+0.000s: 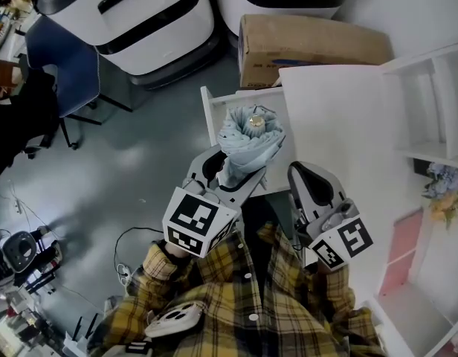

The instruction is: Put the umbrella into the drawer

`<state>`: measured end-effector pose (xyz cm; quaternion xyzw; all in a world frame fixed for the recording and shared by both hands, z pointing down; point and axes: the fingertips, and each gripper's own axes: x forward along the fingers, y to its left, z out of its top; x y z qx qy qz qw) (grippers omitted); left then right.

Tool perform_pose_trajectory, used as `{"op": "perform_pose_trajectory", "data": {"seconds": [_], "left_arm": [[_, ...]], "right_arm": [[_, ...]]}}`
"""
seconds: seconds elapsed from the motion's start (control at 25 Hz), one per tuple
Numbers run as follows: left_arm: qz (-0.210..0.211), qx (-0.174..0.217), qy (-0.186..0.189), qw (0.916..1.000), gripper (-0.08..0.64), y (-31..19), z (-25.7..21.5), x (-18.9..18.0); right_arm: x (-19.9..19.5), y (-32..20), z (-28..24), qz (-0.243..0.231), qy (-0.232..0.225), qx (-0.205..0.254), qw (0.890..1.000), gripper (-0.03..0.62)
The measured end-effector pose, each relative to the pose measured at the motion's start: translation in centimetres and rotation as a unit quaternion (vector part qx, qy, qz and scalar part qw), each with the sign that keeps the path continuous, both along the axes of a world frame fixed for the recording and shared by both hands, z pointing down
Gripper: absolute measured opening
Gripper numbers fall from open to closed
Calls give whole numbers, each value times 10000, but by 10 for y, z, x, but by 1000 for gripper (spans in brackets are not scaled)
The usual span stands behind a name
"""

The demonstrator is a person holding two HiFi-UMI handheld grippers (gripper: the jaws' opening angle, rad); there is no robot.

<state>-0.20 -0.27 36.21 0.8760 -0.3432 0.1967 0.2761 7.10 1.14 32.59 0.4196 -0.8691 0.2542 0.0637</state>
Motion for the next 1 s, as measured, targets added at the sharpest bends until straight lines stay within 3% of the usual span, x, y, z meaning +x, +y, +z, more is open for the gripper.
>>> {"op": "perform_pose_trajectory", "data": {"seconds": [0.28,0.68,1.0], "left_arm": [[4,-395,-73,9992,299,2,39,13],[-396,-1062,-84,9935,298,1,96,17],[-546,-1336,-250,9892,298,-1,135,18]], "right_arm": [[0,2,20,-99,-36,-171,9998,15],[-5,4,35,-206,-79,-317,9993,15],[-13,6,43,-245,-165,-421,9987,15]]}}
